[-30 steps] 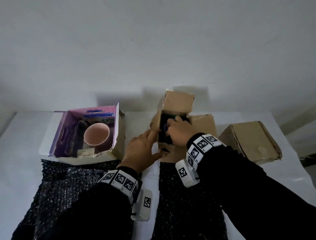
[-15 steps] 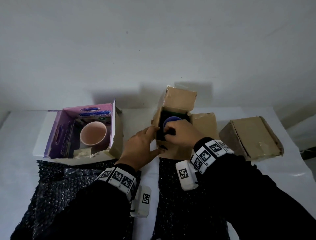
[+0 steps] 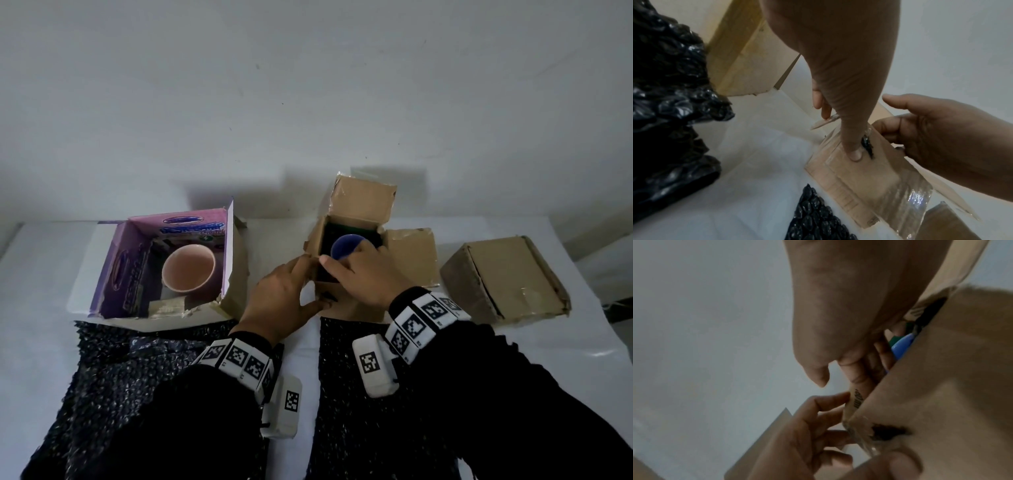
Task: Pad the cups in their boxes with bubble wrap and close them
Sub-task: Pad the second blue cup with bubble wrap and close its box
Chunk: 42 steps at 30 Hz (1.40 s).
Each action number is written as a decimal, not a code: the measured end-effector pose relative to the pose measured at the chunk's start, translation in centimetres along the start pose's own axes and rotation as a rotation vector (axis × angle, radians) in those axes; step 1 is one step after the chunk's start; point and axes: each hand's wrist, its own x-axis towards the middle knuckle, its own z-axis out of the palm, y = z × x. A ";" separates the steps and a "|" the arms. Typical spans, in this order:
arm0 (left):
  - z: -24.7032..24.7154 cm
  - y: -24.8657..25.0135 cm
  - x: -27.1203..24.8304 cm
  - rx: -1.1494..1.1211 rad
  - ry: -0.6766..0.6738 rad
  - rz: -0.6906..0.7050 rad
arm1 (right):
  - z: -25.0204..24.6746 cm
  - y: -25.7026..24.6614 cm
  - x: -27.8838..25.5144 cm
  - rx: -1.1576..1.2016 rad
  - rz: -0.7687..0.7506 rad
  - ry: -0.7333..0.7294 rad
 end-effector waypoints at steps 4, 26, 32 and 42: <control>0.4 0.0 -0.3 -0.008 0.009 -0.010 | 0.6 0.4 0.0 0.015 0.024 -0.066; 5.0 8.5 -10.3 0.144 0.085 -0.041 | 10.8 7.0 -16.3 0.254 0.010 0.255; 6.6 9.0 -13.5 0.105 -0.329 -0.147 | 14.6 7.3 -17.2 0.165 0.002 0.252; 7.5 9.7 -13.7 0.244 -0.457 -0.129 | 12.9 7.1 -17.6 -0.121 -0.098 -0.082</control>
